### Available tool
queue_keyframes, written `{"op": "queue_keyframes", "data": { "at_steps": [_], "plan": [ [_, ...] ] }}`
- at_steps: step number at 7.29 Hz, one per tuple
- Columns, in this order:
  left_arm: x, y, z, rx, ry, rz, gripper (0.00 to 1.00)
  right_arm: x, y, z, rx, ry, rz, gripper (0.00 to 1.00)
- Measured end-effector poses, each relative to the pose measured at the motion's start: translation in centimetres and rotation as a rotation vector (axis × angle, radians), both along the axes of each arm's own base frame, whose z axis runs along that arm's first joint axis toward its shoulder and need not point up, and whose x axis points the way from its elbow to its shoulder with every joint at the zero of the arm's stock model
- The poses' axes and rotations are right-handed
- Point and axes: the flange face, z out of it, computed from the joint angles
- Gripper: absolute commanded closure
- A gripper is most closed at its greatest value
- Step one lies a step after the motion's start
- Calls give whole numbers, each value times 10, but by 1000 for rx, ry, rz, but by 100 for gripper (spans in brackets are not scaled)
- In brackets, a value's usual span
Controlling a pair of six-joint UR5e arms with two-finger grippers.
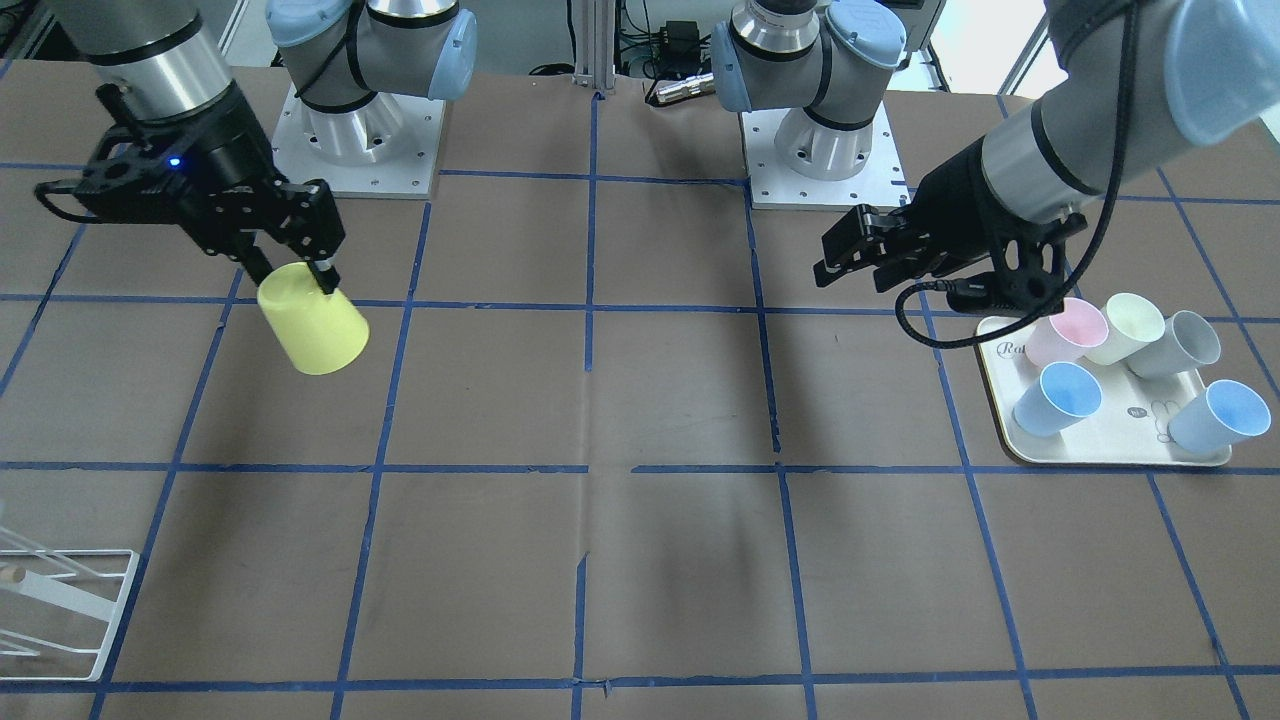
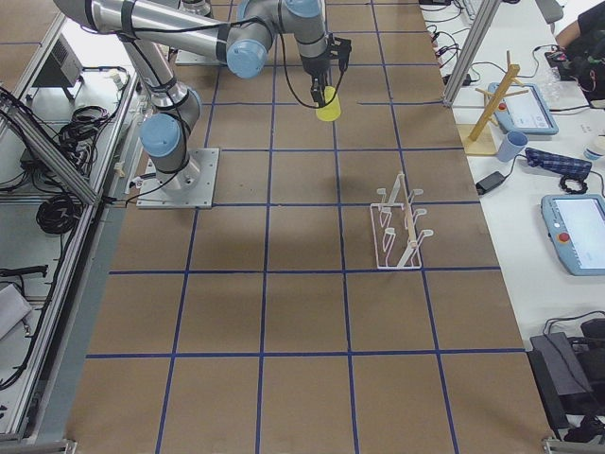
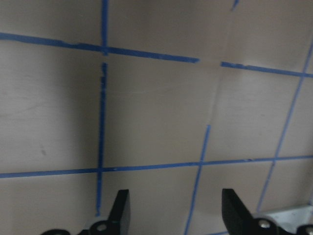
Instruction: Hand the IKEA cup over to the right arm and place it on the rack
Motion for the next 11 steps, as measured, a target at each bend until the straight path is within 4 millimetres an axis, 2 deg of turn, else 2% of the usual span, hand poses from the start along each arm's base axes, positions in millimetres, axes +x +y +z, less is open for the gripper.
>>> {"op": "queue_keyframes", "data": {
  "at_steps": [1,2,4,6,7,9,10,11],
  "plan": [
    [-1,4,13,-50,-51,35,13,-29,-11,1,5,43,25,77],
    [-12,8,25,-108,-78,46,4,-49,-30,3,24,76,42,76],
    [-43,16,42,-207,-104,38,0,-77,-82,6,76,87,67,77],
    [-49,19,22,-187,-108,23,0,-94,-118,5,99,91,123,77],
    [-47,11,14,-172,-115,14,0,-104,-126,4,101,95,146,76],
    [-46,-2,13,-145,-114,-3,0,-146,-131,-7,112,95,161,77],
    [-47,-1,7,-128,-116,-10,0,-164,-132,-15,120,92,164,77],
    [-48,1,-1,-116,-117,-14,0,-173,-133,-21,125,91,168,77]
  ]
}}
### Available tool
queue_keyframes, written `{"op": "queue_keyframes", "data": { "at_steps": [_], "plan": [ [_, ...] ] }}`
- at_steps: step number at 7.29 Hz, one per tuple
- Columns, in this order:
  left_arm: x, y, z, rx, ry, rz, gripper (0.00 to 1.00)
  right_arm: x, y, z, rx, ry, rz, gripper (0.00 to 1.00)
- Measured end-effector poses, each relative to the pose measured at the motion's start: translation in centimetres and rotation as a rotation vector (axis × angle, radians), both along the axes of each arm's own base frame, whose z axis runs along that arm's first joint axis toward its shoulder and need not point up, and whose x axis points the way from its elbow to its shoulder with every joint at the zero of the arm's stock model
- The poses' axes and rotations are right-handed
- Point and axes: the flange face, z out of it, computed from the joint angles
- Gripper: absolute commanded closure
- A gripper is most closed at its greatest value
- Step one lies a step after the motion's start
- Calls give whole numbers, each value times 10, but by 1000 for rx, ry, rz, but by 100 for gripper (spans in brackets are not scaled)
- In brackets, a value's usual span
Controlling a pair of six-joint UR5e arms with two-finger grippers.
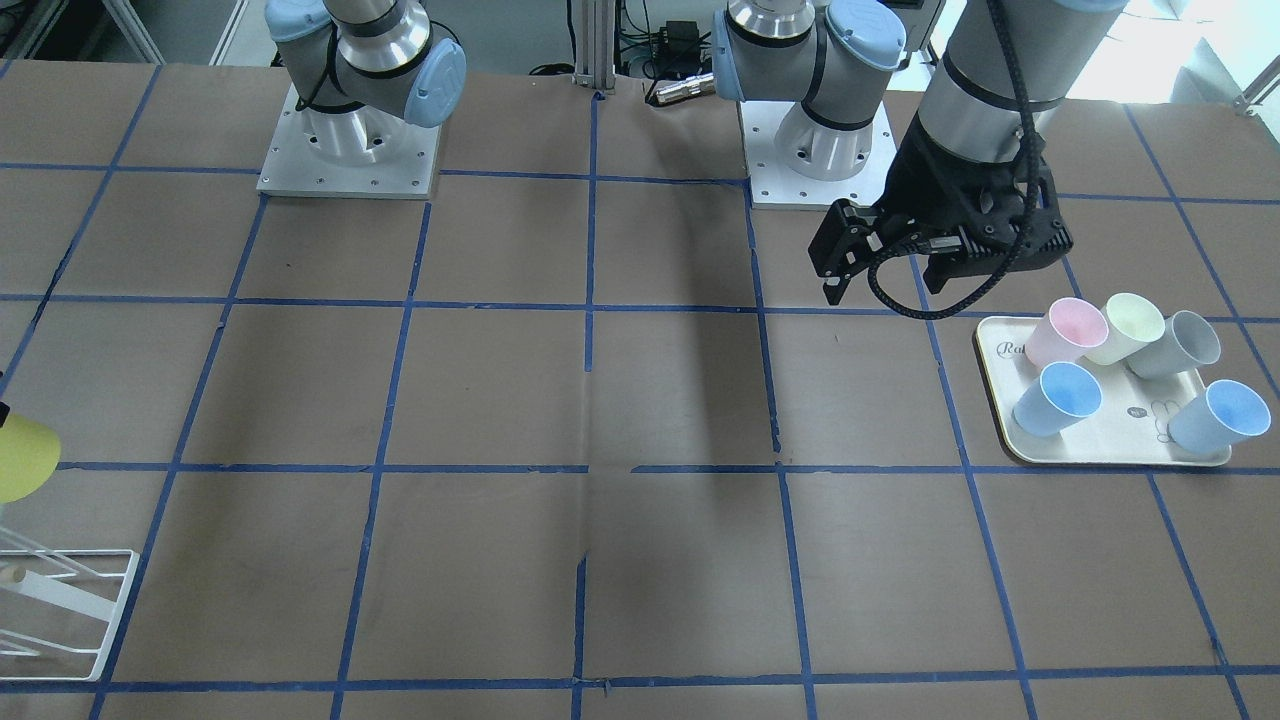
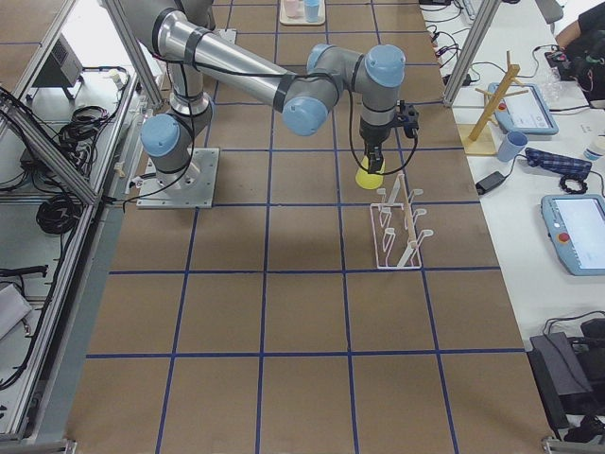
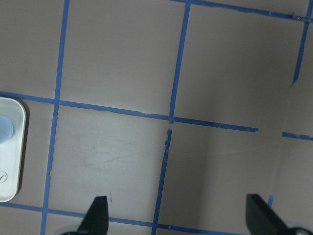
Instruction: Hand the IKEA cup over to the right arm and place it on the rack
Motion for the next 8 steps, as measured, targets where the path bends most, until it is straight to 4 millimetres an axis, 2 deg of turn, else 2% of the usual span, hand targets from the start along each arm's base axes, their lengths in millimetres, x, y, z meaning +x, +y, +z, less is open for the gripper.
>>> {"op": "queue_keyframes", "data": {
  "at_steps": [3,8],
  "plan": [
    [1,1,-12,3,2,-14,0,-14,-6,-11,-8,3,22,76],
    [4,1,-12,-1,-2,-14,0,-19,-16,-26,-26,-2,17,76]
  ]
}}
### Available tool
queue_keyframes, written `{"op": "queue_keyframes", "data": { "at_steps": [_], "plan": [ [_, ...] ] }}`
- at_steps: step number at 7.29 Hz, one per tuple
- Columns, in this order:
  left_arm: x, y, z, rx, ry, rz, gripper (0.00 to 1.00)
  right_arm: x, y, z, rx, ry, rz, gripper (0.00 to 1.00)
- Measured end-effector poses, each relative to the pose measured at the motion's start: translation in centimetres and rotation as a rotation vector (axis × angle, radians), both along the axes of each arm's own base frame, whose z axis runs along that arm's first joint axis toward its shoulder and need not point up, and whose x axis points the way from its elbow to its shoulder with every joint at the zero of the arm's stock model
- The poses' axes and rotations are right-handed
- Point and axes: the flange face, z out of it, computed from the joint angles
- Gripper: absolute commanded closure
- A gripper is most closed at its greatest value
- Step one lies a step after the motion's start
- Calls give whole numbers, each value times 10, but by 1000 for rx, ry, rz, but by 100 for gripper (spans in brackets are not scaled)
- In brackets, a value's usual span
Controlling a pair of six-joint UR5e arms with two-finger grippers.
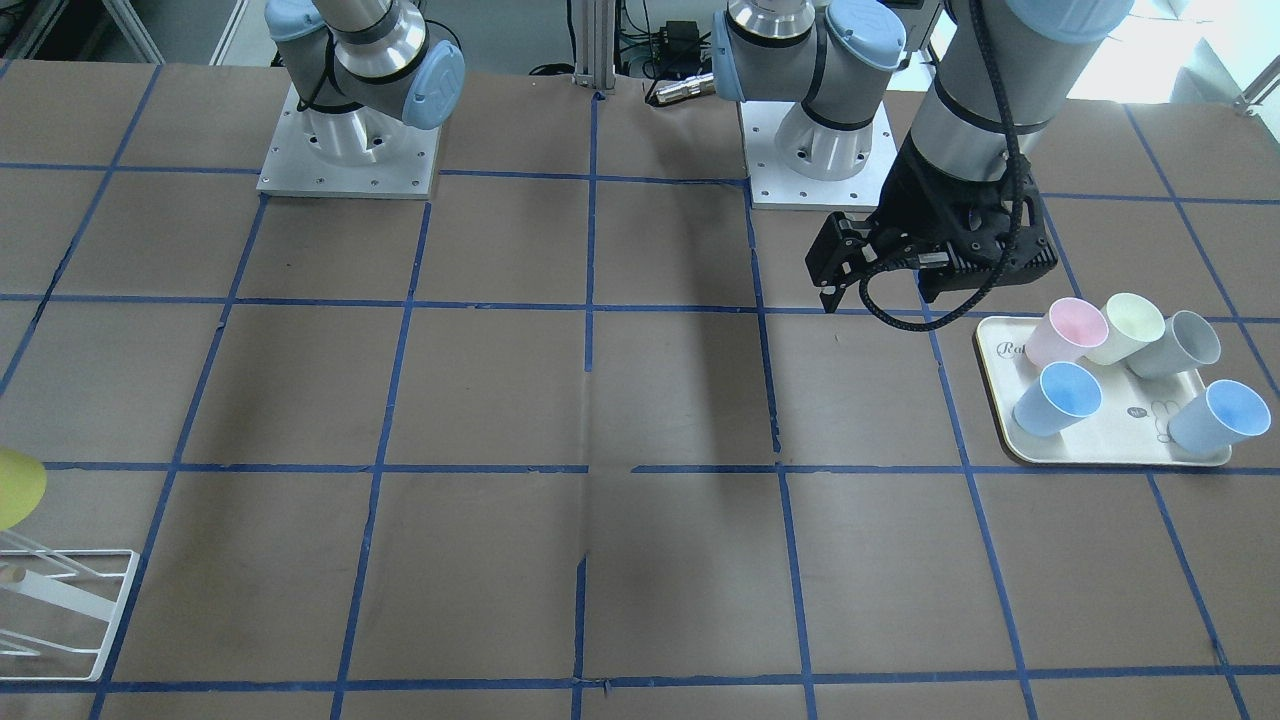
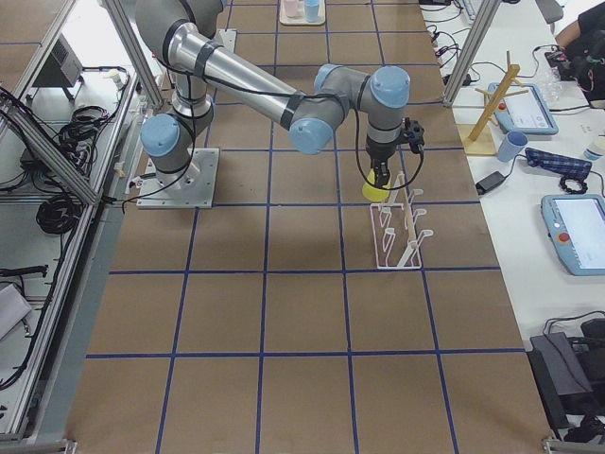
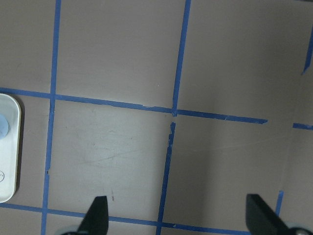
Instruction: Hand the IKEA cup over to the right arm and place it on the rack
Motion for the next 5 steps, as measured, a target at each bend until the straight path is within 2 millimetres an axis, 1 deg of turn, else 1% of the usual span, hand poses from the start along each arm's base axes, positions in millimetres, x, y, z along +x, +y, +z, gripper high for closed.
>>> {"op": "queue_keyframes", "data": {
  "at_steps": [1,3,5],
  "plan": [
    [0,-1,1,-5,0,0,0,0,-1,-3,2,-1,0,76],
    [1,-1,1,-10,1,2,0,-4,-7,-14,6,-2,0,75],
    [6,-2,1,-10,2,12,0,-6,-11,-24,12,-6,-1,75]
  ]
}}
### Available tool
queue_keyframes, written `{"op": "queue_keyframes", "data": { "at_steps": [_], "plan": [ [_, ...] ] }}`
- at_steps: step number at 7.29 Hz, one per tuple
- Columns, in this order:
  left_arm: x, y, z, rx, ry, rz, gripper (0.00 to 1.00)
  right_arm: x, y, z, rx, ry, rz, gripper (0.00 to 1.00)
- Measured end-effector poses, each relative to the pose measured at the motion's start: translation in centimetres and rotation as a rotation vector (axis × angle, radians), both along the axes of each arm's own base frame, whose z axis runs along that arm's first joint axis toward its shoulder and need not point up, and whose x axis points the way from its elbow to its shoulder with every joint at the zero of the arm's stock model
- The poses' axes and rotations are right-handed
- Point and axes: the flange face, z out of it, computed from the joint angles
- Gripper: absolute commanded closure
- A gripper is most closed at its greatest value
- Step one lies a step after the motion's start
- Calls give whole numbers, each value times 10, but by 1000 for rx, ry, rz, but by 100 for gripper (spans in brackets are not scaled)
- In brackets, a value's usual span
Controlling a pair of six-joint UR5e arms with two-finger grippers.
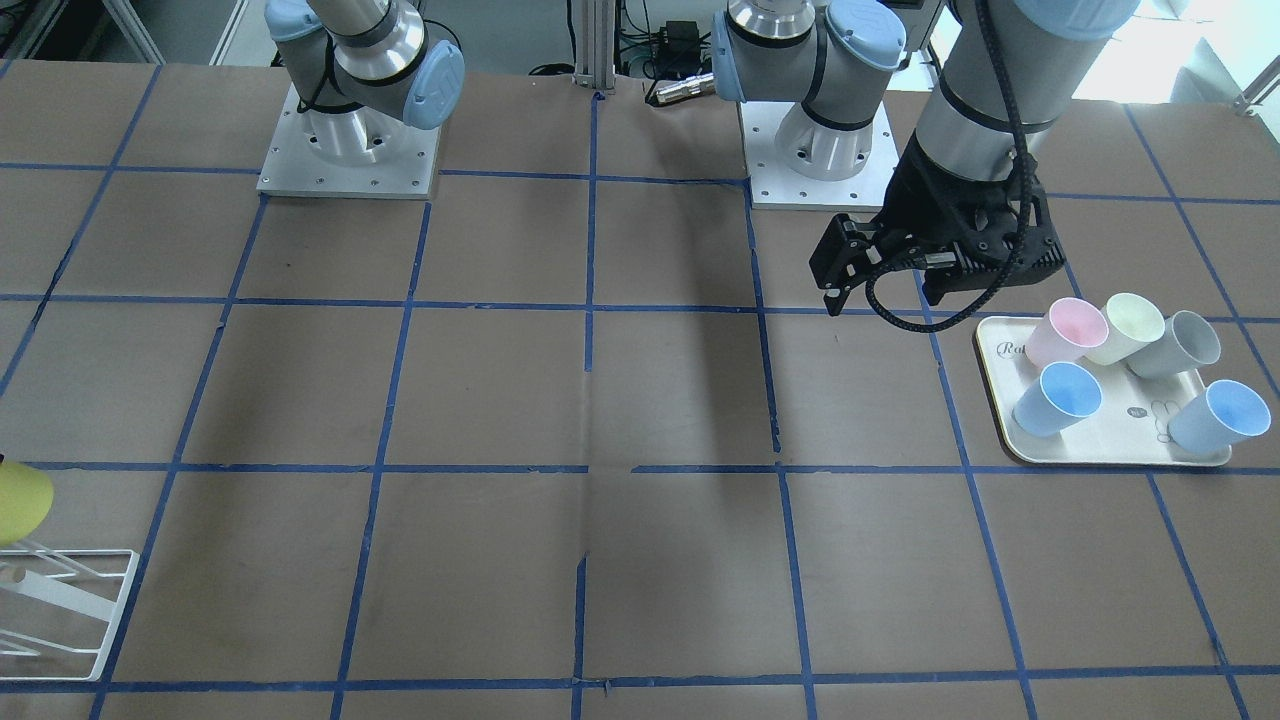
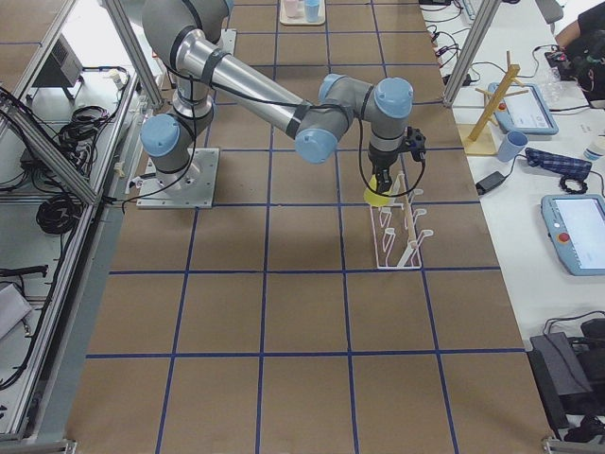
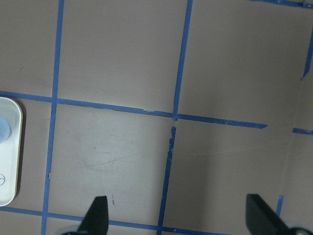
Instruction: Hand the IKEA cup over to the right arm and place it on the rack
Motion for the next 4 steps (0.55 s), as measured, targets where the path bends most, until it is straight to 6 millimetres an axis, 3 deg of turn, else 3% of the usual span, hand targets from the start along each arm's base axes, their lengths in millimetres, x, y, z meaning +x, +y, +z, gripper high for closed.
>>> {"op": "queue_keyframes", "data": {
  "at_steps": [4],
  "plan": [
    [4,3,-2,4,2,9,0,-1,-10,-21,7,-6,3,74]
  ]
}}
